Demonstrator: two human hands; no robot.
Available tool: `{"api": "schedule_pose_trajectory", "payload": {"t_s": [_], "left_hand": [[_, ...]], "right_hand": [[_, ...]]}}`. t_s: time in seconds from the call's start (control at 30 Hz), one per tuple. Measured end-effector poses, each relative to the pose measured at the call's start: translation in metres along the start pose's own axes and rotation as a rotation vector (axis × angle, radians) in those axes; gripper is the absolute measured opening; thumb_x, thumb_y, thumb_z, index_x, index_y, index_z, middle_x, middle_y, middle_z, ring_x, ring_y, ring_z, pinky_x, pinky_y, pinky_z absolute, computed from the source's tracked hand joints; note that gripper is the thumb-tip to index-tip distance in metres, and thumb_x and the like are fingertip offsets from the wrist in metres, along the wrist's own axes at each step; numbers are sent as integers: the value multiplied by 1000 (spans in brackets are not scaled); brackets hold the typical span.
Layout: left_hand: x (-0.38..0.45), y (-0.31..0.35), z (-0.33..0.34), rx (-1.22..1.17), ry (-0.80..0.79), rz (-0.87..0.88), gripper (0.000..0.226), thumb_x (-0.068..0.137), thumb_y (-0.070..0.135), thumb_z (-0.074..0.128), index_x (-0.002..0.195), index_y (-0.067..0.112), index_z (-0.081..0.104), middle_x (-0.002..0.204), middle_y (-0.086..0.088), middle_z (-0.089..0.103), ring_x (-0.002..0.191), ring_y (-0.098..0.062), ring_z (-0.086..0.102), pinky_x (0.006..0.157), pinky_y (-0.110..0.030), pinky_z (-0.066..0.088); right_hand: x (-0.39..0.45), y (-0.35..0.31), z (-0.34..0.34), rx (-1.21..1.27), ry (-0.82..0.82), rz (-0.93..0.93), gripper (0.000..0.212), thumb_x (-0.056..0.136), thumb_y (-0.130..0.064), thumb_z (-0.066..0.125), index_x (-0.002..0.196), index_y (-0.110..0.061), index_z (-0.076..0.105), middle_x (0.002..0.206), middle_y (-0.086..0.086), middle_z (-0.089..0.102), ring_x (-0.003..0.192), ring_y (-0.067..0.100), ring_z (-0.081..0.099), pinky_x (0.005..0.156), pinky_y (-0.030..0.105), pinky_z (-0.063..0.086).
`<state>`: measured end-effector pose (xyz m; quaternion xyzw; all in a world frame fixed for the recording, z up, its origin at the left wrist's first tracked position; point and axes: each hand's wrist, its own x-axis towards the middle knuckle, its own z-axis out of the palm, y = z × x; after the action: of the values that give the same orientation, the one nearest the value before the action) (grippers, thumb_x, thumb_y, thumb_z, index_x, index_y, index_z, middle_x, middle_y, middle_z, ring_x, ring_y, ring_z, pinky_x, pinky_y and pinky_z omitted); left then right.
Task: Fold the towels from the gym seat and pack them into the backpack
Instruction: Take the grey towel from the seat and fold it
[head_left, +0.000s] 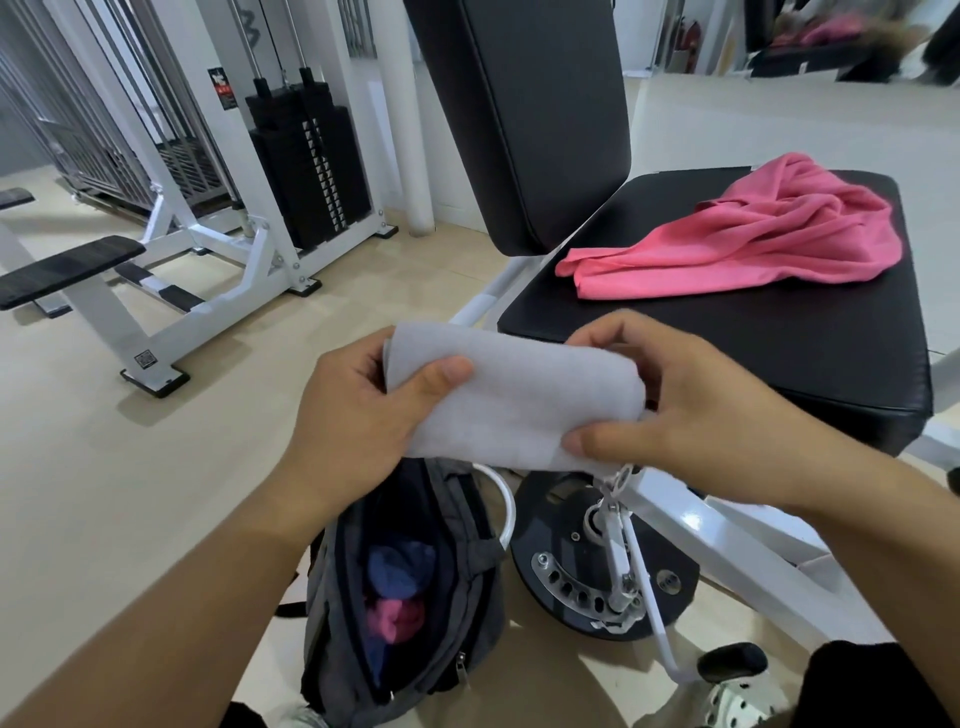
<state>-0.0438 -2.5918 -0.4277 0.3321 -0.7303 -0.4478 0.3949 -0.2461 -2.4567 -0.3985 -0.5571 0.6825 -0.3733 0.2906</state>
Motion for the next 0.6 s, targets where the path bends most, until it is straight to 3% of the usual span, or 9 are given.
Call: {"api": "schedule_pose_trajectory", "payload": {"t_s": [0.07,0.17,0.23,0.37,0.5,0.6], "left_hand": [[3,-2,0,-53,29,-61,32,73,69,73,78,37,75,78,15,76,70,1,69,58,-15,53],[5,-7,2,-37,-40,-110,45,77,71,68,95,30,69,85,15,75,73,-1,70,60,-18,54],[4,-10,2,37,-118,-70,50,72,70,65,110,37,64,99,19,73,86,-2,71,68,-19,56],[-4,-3,0,217,-226,121,76,60,60,87,127,43,56,118,26,67,113,4,62,91,-9,46],[-20,11,12,140,-418,55,61,60,39,89,115,43,64,107,26,73,98,5,69,75,-10,53],[-22,7,19,8,-478,16,61,70,16,89,126,27,65,116,15,75,108,-4,71,83,-21,58]], "right_hand": [[1,0,-2,199,60,-16,43,75,-6,85,109,-21,65,96,-3,77,85,16,73,72,28,62],[2,1,1,410,148,-26,45,69,-20,86,112,-19,70,104,11,77,99,32,74,92,50,60],[2,1,3,500,190,-33,50,64,-28,86,111,-19,72,108,16,75,101,35,74,96,56,56],[-3,-2,7,397,207,-84,45,62,-29,88,105,-23,75,99,9,76,95,28,74,89,49,60],[-7,-4,21,350,213,-124,58,58,-34,89,112,-28,69,90,-1,75,83,10,73,74,27,59],[-6,-3,31,398,186,-164,74,59,-30,90,128,-30,61,105,-1,75,97,13,74,83,28,60]]}}
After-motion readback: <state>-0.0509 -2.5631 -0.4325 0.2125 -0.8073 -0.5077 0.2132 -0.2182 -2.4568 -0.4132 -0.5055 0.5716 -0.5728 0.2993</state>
